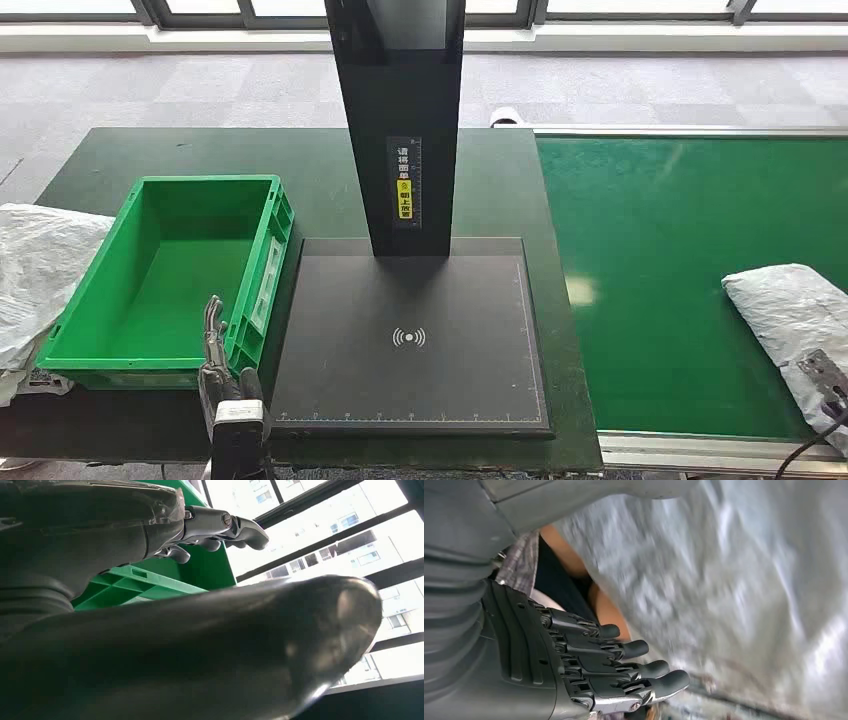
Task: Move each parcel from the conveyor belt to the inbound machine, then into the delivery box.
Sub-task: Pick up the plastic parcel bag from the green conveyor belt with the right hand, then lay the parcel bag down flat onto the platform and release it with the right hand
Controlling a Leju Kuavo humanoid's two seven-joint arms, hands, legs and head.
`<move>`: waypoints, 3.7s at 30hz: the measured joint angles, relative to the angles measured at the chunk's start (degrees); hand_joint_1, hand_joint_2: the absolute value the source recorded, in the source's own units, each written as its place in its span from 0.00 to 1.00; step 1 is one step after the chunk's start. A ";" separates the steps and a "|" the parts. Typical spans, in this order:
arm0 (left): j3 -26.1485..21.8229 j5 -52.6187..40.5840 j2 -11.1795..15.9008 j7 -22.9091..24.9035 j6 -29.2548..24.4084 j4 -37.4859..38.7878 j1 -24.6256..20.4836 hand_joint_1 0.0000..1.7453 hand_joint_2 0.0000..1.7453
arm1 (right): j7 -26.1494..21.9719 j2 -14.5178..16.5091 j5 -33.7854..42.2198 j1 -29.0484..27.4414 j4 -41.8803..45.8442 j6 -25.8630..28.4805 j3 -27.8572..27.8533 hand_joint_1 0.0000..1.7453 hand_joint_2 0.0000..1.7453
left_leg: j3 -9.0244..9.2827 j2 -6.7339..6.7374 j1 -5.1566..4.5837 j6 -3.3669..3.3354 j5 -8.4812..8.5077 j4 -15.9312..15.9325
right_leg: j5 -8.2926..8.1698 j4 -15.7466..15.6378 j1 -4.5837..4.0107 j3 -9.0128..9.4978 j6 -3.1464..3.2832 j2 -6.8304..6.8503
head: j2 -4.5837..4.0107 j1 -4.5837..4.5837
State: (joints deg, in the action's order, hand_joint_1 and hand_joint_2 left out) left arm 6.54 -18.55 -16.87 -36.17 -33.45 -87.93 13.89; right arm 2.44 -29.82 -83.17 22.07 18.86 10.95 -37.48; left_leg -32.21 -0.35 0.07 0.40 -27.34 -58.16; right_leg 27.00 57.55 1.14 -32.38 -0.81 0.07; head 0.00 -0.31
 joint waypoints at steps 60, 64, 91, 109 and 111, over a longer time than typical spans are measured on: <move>-0.19 -3.91 -0.79 1.70 -0.05 0.19 -0.69 0.00 0.00 | -42.66 28.29 72.72 -28.43 69.49 9.30 26.02 1.00 1.00 | -0.44 -0.01 0.12 0.06 0.07 0.01 | 0.02 0.00 -0.12 -0.07 0.05 -0.03 | 0.00 -0.01; -0.21 -4.09 -0.87 1.72 0.27 0.44 -1.62 0.00 0.00 | -42.62 28.08 72.70 -26.04 71.24 15.85 36.44 1.00 1.00 | -0.50 0.09 0.13 0.09 0.07 0.03 | -0.01 0.00 -0.13 -0.12 0.06 -0.13 | -0.01 0.00; 6.84 -6.79 0.09 3.83 4.45 12.48 -10.38 0.00 0.00 | -42.46 43.33 62.08 -6.46 28.79 17.34 54.01 1.00 1.00 | -0.22 0.09 0.21 0.19 0.37 0.01 | -0.26 0.04 -0.18 -0.25 0.10 -0.19 | -0.01 0.00; 6.84 -6.72 0.21 4.96 3.22 8.86 -10.37 0.00 0.00 | -42.48 44.78 62.00 -2.04 19.20 16.41 54.01 0.50 1.00 | -0.22 0.08 0.21 0.25 0.41 0.01 | -0.33 0.04 -0.19 -0.27 0.13 -0.22 | -0.01 0.00; 6.84 -6.65 0.22 4.85 3.19 8.72 -10.36 0.00 0.00 | -42.48 44.79 61.60 -2.05 19.00 15.90 54.01 0.00 1.00 | -0.22 0.08 0.21 0.25 0.41 0.01 | -0.33 0.04 -0.20 -0.27 0.13 -0.22 | -0.01 0.00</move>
State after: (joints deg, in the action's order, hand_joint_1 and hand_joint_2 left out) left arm 13.38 -25.20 -16.66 -31.33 -30.26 -79.20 3.53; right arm -40.04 14.97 -21.57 20.02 37.86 26.85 16.52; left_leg -32.43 -0.26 0.29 0.65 -26.93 -58.15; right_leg 26.67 57.58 0.95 -32.65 -0.69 -0.16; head -0.01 -0.31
